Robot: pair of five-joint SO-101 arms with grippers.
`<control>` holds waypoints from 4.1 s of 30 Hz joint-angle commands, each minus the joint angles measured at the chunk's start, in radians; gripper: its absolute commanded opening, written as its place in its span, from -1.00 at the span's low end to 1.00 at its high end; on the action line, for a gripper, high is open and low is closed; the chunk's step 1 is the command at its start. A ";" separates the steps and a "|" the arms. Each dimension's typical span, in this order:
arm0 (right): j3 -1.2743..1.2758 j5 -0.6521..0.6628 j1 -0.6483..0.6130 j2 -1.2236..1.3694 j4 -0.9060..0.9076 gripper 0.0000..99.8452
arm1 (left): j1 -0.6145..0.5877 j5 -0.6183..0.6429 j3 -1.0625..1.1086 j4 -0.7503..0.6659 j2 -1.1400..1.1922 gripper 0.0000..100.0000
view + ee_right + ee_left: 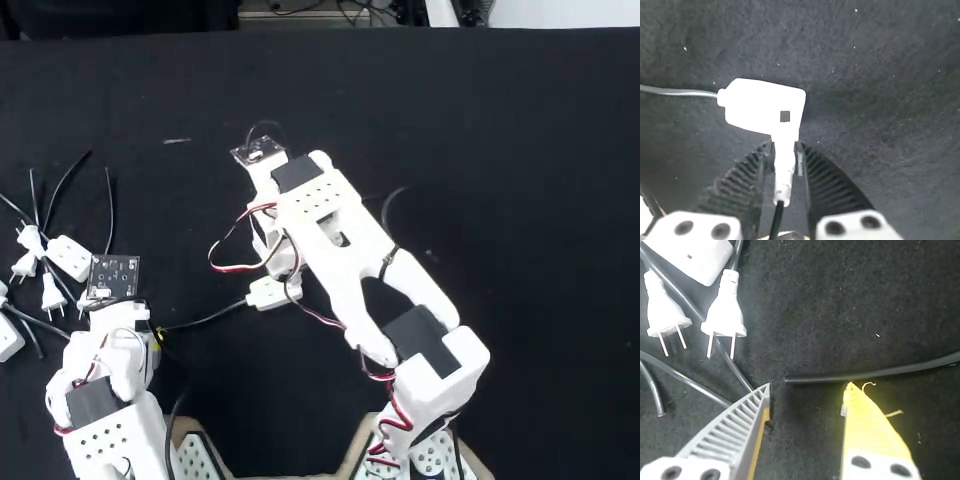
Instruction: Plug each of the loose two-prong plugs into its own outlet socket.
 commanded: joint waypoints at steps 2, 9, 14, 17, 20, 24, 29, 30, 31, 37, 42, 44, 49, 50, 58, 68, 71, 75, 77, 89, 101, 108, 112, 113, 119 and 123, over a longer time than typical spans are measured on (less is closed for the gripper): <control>-0.047 -0.017 0.015 -0.005 0.002 -0.98 | -0.015 -0.009 -0.002 0.005 -0.005 -0.53; -0.039 -0.011 0.015 -0.005 0.023 -0.98 | -0.015 -0.009 -0.002 0.005 -0.005 -0.53; -0.035 -0.009 0.017 -0.005 0.018 -0.98 | -0.015 -0.009 -0.002 0.005 -0.005 -0.53; -0.038 -0.011 0.015 -0.005 0.008 -0.98 | -0.015 -0.009 -0.002 0.005 -0.005 -0.53; -0.030 -0.014 0.015 0.002 -0.002 -0.98 | -0.015 -0.009 -0.002 0.005 -0.005 -0.53; -0.039 -0.014 0.012 0.056 -0.002 -0.98 | -0.015 -0.009 -0.002 0.005 -0.005 -0.53; -0.041 -0.012 0.017 0.073 -0.002 -0.98 | -0.015 -0.009 -0.002 0.005 -0.005 -0.53; -0.041 -0.012 0.017 0.071 -0.002 -0.98 | -0.015 -0.009 -0.002 0.005 -0.005 -0.53; -0.041 -0.012 0.015 0.068 -0.002 -0.98 | -0.015 -0.009 -0.002 0.005 -0.005 -0.53; -0.104 -0.011 0.017 0.070 0.006 -0.98 | -0.015 -0.009 -0.002 0.005 -0.005 -0.53; -0.147 -0.009 0.015 0.070 0.008 -0.98 | -0.015 -0.009 -0.002 0.006 -0.005 -0.53; -0.148 0.002 0.015 0.070 0.008 -0.98 | -0.015 -0.009 -0.002 0.006 -0.005 -0.53; -0.189 0.051 0.017 0.070 0.089 -0.98 | -0.015 -0.009 -0.002 0.006 -0.005 -0.53; -0.211 0.060 0.017 0.070 0.112 -0.98 | -0.015 -0.009 -0.002 0.006 -0.005 -0.53; -0.390 0.089 0.017 0.150 0.247 -0.98 | -0.015 -0.009 -0.002 0.006 -0.005 -0.53; -0.463 0.089 0.017 0.297 0.250 -0.98 | -0.015 -0.009 -0.002 0.006 -0.005 -0.53; -0.455 0.089 0.017 0.300 0.250 -0.98 | -0.015 -0.009 -0.002 0.006 -0.005 -0.53; -0.453 0.089 0.017 0.302 0.252 -0.98 | -0.015 -0.009 -0.002 0.006 -0.005 -0.53; -0.453 0.089 0.017 0.297 0.252 -0.98 | -0.015 -0.009 -0.002 0.006 -0.005 -0.53; -0.366 0.117 0.046 0.232 0.253 -0.98 | -0.015 -0.009 -0.002 0.006 -0.005 -0.53; -0.349 0.109 0.048 0.239 0.249 -0.98 | -0.015 -0.009 -0.002 0.006 -0.005 -0.53; -0.349 0.077 0.046 0.240 0.245 -0.98 | -0.015 -0.009 -0.002 0.006 -0.005 -0.53; -0.351 0.074 0.044 0.240 0.245 -0.98 | -0.015 -0.009 -0.002 0.006 -0.005 -0.53; -0.351 0.074 0.044 0.240 0.245 -0.98 | -0.015 -0.009 -0.002 0.006 -0.005 -0.53; -0.348 0.074 0.044 0.240 0.219 -0.98 | -0.015 -0.009 -0.002 0.006 -0.005 -0.53; -0.349 0.074 0.044 0.240 0.215 -0.98 | -0.015 -0.009 -0.001 0.006 -0.005 -0.53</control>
